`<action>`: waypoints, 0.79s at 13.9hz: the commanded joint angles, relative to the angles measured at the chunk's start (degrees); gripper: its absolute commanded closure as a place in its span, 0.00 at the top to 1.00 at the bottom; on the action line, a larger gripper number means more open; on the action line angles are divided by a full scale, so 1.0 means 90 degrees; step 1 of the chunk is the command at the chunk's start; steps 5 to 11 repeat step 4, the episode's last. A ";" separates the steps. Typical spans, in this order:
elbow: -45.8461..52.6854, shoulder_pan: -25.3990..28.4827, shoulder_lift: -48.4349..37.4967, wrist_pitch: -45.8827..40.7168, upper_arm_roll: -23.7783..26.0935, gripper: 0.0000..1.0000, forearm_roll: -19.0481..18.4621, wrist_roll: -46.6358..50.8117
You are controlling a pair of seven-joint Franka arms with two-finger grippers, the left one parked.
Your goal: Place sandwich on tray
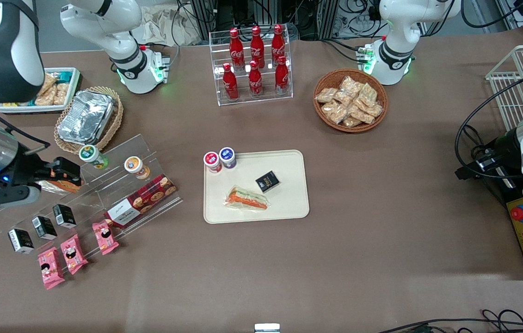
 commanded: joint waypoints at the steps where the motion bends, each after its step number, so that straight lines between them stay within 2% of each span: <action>1: -0.0086 0.0013 -0.0119 -0.0104 -0.0179 1.00 0.0111 0.0366; 4: -0.0106 0.0003 0.0037 -0.0055 -0.0385 1.00 0.0140 0.0278; 11: -0.0106 0.0003 0.0037 -0.0055 -0.0385 1.00 0.0140 0.0278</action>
